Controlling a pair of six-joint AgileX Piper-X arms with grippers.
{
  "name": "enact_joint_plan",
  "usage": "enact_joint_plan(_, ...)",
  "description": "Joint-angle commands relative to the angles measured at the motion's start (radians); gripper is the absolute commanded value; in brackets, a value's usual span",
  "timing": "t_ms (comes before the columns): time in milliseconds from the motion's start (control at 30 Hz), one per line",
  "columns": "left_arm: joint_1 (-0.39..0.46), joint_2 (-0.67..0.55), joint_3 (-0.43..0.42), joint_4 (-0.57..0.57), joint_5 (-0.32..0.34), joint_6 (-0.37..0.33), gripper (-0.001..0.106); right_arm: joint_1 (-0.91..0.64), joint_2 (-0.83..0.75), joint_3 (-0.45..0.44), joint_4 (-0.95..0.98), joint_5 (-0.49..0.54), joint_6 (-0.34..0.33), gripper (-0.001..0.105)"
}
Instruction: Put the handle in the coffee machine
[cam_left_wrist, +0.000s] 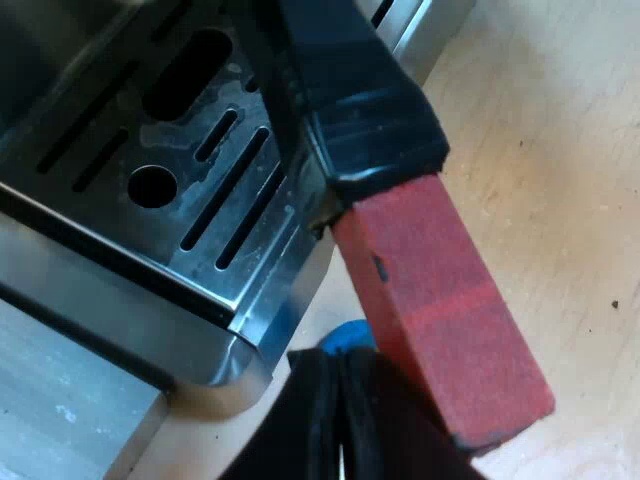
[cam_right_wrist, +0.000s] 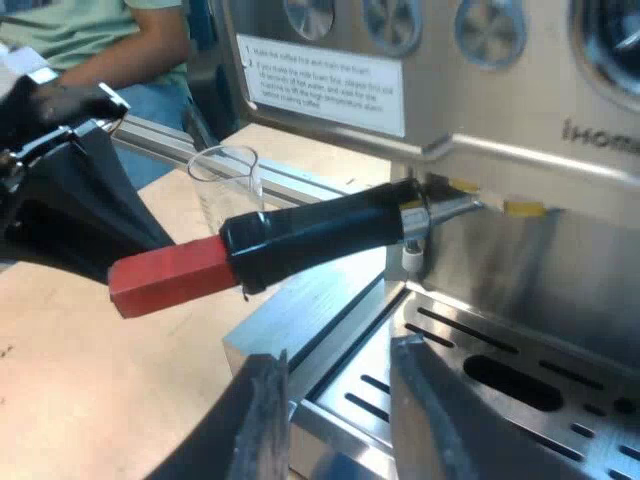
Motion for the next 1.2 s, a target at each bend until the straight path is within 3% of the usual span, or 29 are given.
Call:
enact_joint_plan(33, -0.016, -0.008, 0.002, -0.001, -0.009, -0.025, 0.000, 0.001, -0.046, 0.000, 0.059, 0.008, -0.010, 0.029)
enact_joint_plan(333, -0.152, -0.008, 0.002, -0.005, -0.034, -0.114, 0.000, 0.001, -0.132, 0.000, 0.160, 0.009, -0.015, 0.029)
enact_joint_plan(433, -0.193, -0.011, 0.002, -0.021, -0.084, -0.145, 0.000, 0.001, -0.152, 0.000, 0.195, -0.025, -0.014, 0.029)
enact_joint_plan(467, -0.217, -0.020, 0.002, -0.045, -0.128, -0.184, 0.000, 0.001, -0.186, 0.000, 0.243, -0.100, -0.014, 0.029)
enact_joint_plan(533, -0.243, -0.038, 0.002, -0.080, -0.171, -0.234, 0.000, 0.001, -0.210, 0.000, 0.284, -0.134, -0.014, 0.029)
enact_joint_plan(633, -0.286, -0.067, 0.002, -0.121, -0.228, -0.309, 0.000, 0.001, -0.248, 0.000, 0.332, -0.136, -0.014, 0.029)
enact_joint_plan(667, -0.310, -0.079, 0.002, -0.135, -0.275, -0.347, 0.000, 0.001, -0.258, 0.000, 0.340, -0.136, -0.014, 0.029)
enact_joint_plan(767, -0.368, -0.086, 0.002, -0.144, -0.360, -0.396, 0.000, 0.001, -0.290, 0.000, 0.345, -0.136, -0.014, 0.029)
enact_joint_plan(867, -0.422, -0.086, 0.002, -0.144, -0.404, -0.428, 0.000, 0.001, -0.310, 0.000, 0.354, -0.136, -0.014, 0.029)
enact_joint_plan(1067, -0.528, -0.086, 0.002, -0.147, -0.432, -0.527, 0.000, 0.002, -0.357, 0.000, 0.447, -0.139, -0.014, 0.029)
enact_joint_plan(1200, -0.575, -0.086, 0.002, -0.154, -0.440, -0.533, 0.000, 0.002, -0.392, 0.000, 0.456, -0.154, -0.012, 0.029)
